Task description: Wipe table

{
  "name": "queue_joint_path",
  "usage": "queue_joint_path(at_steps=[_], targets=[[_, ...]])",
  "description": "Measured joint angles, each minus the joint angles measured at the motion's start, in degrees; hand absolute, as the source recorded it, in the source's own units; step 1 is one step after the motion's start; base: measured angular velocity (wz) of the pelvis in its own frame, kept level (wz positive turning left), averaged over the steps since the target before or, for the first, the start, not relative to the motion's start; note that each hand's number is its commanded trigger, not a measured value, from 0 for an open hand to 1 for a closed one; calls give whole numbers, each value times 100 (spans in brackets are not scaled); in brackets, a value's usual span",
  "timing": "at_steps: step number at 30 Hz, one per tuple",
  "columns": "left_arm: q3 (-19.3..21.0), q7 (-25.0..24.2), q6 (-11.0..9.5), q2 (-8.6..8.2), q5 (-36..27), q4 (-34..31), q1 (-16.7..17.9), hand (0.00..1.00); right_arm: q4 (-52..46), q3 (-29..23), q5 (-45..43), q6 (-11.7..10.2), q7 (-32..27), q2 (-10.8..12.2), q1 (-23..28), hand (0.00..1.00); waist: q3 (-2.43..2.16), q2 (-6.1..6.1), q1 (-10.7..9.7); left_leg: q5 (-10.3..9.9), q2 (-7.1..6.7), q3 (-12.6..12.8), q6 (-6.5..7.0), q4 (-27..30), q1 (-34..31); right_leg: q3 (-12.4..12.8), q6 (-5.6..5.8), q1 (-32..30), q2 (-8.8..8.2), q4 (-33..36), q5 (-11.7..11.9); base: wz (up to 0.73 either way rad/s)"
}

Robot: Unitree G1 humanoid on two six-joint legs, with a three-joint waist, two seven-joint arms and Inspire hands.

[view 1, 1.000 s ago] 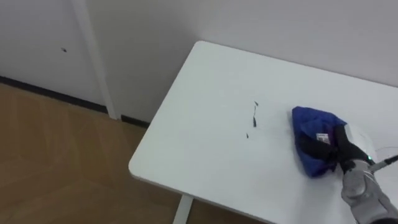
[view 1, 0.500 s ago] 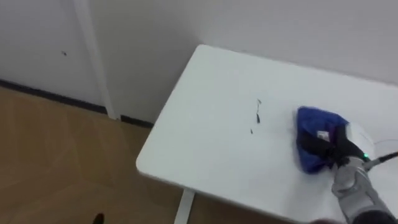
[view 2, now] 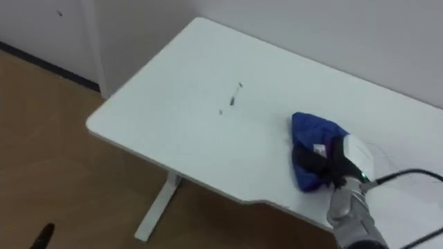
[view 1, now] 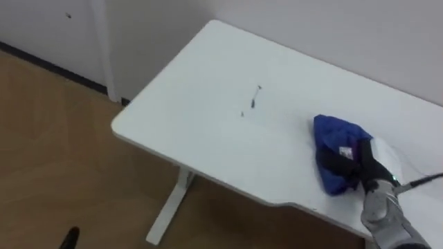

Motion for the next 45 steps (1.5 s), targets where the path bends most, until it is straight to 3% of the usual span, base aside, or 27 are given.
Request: queue_joint_path(at_steps=[1, 3, 4, 5, 6, 7, 8, 9, 10, 11, 12, 13, 14, 16, 18, 20, 21, 24, 28, 30, 31, 33, 34, 36, 40, 43, 45], targets=[[-2, 1, 0, -81, 0, -5, 40, 0, -7, -56, 2, 27, 48, -73, 48, 100, -2, 32, -60, 10, -35, 112, 4, 49, -6, -61, -91, 2, 51, 18, -57, 24], [-1, 4, 13, -291, 2, -3, 50, 0, -57, -176, -4, 252, 227, -220, 25, 100, 42, -35, -143, -32, -392, 649, 69, 371, -51, -163, -335, -55, 139, -81, -84, 10], [-3, 7, 3, -341, 1, 18, 26, 0, -125, -172, -16, 307, 316, -237, -27, 100, 50, -36, -144, -85, -488, 773, 148, 426, -71, -174, -451, -83, 177, -124, -75, -10], [-25, 9, 7, -448, -37, 74, -9, 0, -211, -110, -35, 416, 509, -237, -230, 100, 74, -11, -123, -237, -723, 929, 332, 579, -114, -120, -603, -142, 264, -209, -45, -38], [-63, 8, 15, -554, -80, 116, -31, 0, -216, 0, -145, 544, 690, -214, -520, 100, 116, 63, 19, -411, -1045, 1028, 471, 643, -73, 31, -679, -210, 343, -273, 0, -52], [-96, 8, 16, -606, -83, 136, -34, 0, -217, 89, -217, 605, 765, -210, -690, 100, 155, 77, 99, -488, -1215, 1049, 548, 610, -55, 118, -709, -264, 381, -286, 17, -83], [-127, -11, 17, -685, -113, 209, -56, 0, -278, 345, -332, 729, 908, -188, -1046, 100, 148, 168, 320, -571, -1538, 1066, 681, 409, -28, 334, -759, -437, 463, -269, 46, -95], [-118, -26, 34, -707, -125, 274, -83, 0, -458, 646, -444, 793, 1038, -123, -1384, 100, 195, 182, 502, -556, -1736, 944, 763, 143, 37, 543, -828, -616, 548, -273, 75, -99], [-105, -27, 76, -711, -123, 294, -93, 0, -510, 806, -496, 764, 1081, -74, -1559, 100, 239, 219, 560, -499, -1780, 897, 762, 31, 83, 614, -935, -672, 598, -302, 90, -71], [-107, -30, 164, -739, -121, 310, -106, 0, -533, 921, -689, 654, 1156, 24, -1825, 100, 267, 251, 603, -391, -1777, 878, 744, -176, 134, 674, -1185, -678, 750, -482, 150, -28], [-107, -30, 202, -754, -128, 315, -79, 0, -623, 946, -782, 567, 1175, 88, -1912, 100, 254, 289, 658, -271, -1815, 882, 747, -433, 186, 781, -1307, -671, 839, -692, 210, -7], [-107, -22, 214, -750, -149, 318, -74, 0, -655, 961, -827, 516, 1161, 105, -1910, 100, 251, 287, 674, -196, -1865, 881, 759, -580, 227, 810, -1330, -667, 840, -766, 226, 17], [-69, -5, 255, -741, -237, 320, -35, 0, -670, 964, -860, 402, 1135, 98, -1845, 100, 239, 275, 669, -91, -1953, 858, 779, -830, 298, 826, -1341, -649, 815, -862, 246, 29], [-7, 53, 310, -704, -337, 295, 62, 0, -623, 878, -813, 308, 948, 76, -1467, 100, 232, 246, 559, -30, -2074, 722, 808, -1043, 380, 789, -1152, -498, 767, -1030, 307, 53], [227, 82, 410, -692, -271, 292, 152, 0, -673, 530, -774, -249, 341, 109, -733, 100, 168, 102, 64, -20, -2269, 501, 824, -1096, 457, 722, -635, -188, 619, -1149, 302, 91], [586, 84, 407, -690, 32, 244, 190, 0, -666, 123, -734, -440, 47, 124, -186, 100, 109, -30, -126, -21, -2361, 337, 825, -1178, 613, 691, -355, 99, 581, -1265, 323, 64], [764, 108, 373, -651, 126, 175, 175, 0, -620, -106, -639, -454, -43, 109, 135, 100, 69, -108, -208, -21, -2371, 284, 825, -1181, 699, 560, -331, 268, 587, -1288, 338, 47], [823, 126, 190, -556, 152, 80, 158, 0, -578, -533, -410, -448, -105, 33, 693, 100, 35, -199, -355, -36, -2364, 254, 833, -1176, 854, 319, -302, 519, 600, -1286, 358, 30], [610, 143, 163, -627, 102, 115, 57, 0, -435, -498, -204, -192, -75, -6, 277, 100, 62, -32, -254, -188, -2291, 281, 824, -1166, 863, 388, -301, 392, 657, -1285, 358, -40], [568, 132, 168, -699, 105, 127, -86, 0, -406, -229, -270, 306, 122, -14, -216, 100, 64, 32, -60, -196, -2243, 453, 808, -1149, 728, 418, -313, 231, 665, -1263, 376, -54], [526, 128, 171, -705, 100, 129, -124, 0, -406, -141, -283, 438, 165, -21, -333, 100, 66, 50, -18, -193, -2232, 461, 790, -1150, 697, 428, -329, 186, 678, -1256, 408, -40], [338, 112, 176, -706, 101, 167, -227, 0, -348, 423, -376, 797, 425, -23, -993, 100, 103, 118, 266, -152, -2225, 390, 797, -1147, 588, 580, -423, -84, 736, -1142, 474, -48], [307, 111, 175, -706, 101, 159, -230, 0, -310, 602, -412, 807, 497, -24, -1182, 100, 109, 125, 311, -142, -2224, 344, 797, -1138, 535, 583, -453, -148, 758, -1141, 496, -38], [204, 53, 185, -698, 94, 167, -342, 0, -10, 1181, -372, 737, 731, -18, -1932, 100, 190, 112, 484, -48, -2222, 119, 768, -1124, 315, 519, -521, -310, 837, -1171, 542, 12], [127, -98, 246, -682, -39, 153, -271, 0, 376, 1238, -381, 702, 759, -34, -2548, 100, 192, 78, 718, 83, -2240, -128, 760, -1137, 35, 283, -561, -545, 848, -1202, 529, 38], [166, -145, 389, -635, -129, 154, 50, 0, 474, 1119, -188, 564, 707, -208, -2364, 100, 189, 78, 678, 119, -2287, -341, 772, -1160, 17, 53, -554, -405, 837, -1281, 528, 48], [301, -155, 398, -629, -122, 154, 324, 0, 407, 671, -129, 310, 546, -271, -1801, 100, 189, 81, 473, 101, -2315, -412, 797, -1183, 156, -73, -524, -176, 818, -1285, 509, 52]])
